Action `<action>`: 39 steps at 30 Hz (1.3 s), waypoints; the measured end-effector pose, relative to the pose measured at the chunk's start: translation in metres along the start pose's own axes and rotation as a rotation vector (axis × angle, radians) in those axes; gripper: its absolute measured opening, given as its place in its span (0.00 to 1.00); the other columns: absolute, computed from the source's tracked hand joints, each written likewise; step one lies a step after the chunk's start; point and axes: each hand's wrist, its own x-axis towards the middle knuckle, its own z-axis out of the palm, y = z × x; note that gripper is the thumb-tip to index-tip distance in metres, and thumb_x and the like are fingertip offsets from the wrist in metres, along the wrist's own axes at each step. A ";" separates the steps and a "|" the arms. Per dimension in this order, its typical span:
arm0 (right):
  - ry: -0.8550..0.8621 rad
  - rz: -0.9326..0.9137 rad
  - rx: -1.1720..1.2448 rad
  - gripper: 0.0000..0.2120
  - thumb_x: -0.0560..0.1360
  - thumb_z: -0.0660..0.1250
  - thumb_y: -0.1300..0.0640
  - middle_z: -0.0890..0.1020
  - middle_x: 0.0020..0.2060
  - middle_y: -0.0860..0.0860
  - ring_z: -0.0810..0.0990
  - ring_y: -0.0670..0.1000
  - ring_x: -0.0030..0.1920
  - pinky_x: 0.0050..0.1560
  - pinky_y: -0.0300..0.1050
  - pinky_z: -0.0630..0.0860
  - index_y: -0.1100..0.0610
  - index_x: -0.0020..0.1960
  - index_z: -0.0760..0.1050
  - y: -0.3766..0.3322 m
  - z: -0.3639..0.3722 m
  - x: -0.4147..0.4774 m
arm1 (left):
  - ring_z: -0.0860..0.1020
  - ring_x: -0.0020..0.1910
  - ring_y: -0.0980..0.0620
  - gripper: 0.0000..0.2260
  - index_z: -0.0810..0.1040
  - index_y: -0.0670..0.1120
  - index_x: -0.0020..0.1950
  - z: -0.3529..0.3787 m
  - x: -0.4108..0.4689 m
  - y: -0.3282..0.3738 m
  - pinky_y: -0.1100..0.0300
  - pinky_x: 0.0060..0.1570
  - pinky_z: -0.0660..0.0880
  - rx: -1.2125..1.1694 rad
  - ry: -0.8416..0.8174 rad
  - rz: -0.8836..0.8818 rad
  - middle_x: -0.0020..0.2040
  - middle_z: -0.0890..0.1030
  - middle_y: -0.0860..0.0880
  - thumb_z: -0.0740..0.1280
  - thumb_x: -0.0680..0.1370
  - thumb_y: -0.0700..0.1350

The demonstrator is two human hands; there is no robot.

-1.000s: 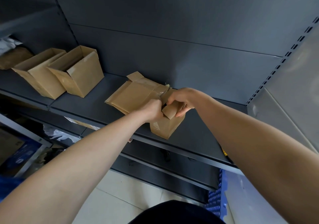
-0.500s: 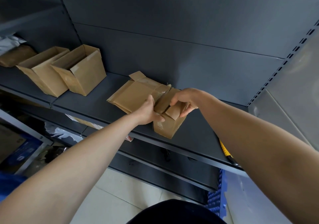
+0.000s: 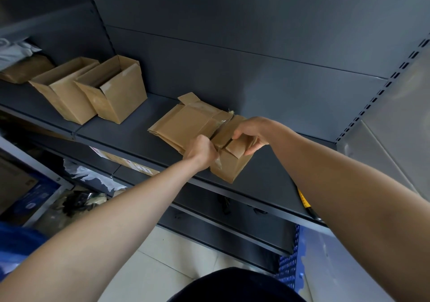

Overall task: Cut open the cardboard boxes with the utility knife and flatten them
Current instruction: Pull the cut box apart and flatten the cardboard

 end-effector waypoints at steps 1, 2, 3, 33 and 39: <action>0.003 0.000 -0.004 0.30 0.74 0.70 0.62 0.66 0.67 0.59 0.75 0.61 0.44 0.48 0.52 0.82 0.58 0.73 0.62 0.000 0.001 0.000 | 0.79 0.44 0.47 0.04 0.83 0.41 0.42 0.000 0.000 -0.001 0.58 0.39 0.72 0.001 -0.013 0.018 0.43 0.82 0.46 0.69 0.74 0.40; 0.003 0.000 -0.008 0.29 0.74 0.70 0.62 0.66 0.67 0.59 0.76 0.60 0.44 0.47 0.52 0.82 0.58 0.73 0.63 0.000 0.002 -0.001 | 0.79 0.44 0.48 0.05 0.84 0.41 0.43 -0.001 0.000 -0.001 0.58 0.40 0.73 0.007 -0.027 0.044 0.44 0.82 0.47 0.68 0.75 0.39; 0.004 0.002 -0.015 0.29 0.74 0.70 0.62 0.66 0.67 0.59 0.77 0.61 0.46 0.46 0.52 0.83 0.58 0.72 0.63 -0.001 0.003 -0.001 | 0.79 0.44 0.48 0.06 0.83 0.41 0.43 -0.003 0.001 -0.002 0.58 0.41 0.73 0.015 -0.044 0.066 0.43 0.82 0.46 0.67 0.76 0.38; 0.006 0.024 -0.145 0.21 0.76 0.69 0.61 0.74 0.61 0.59 0.79 0.60 0.56 0.44 0.50 0.82 0.61 0.67 0.69 -0.005 0.008 0.000 | 0.70 0.28 0.56 0.10 0.69 0.43 0.38 -0.043 0.011 0.008 0.65 0.30 0.68 -0.006 -0.204 0.327 0.31 0.71 0.50 0.65 0.79 0.38; 0.001 0.024 -0.217 0.20 0.77 0.67 0.60 0.75 0.60 0.60 0.79 0.59 0.57 0.54 0.52 0.80 0.62 0.67 0.68 -0.006 0.011 0.004 | 0.77 0.38 0.52 0.11 0.74 0.35 0.45 -0.044 0.022 0.005 0.59 0.40 0.76 -0.039 -0.160 0.314 0.36 0.78 0.50 0.60 0.82 0.42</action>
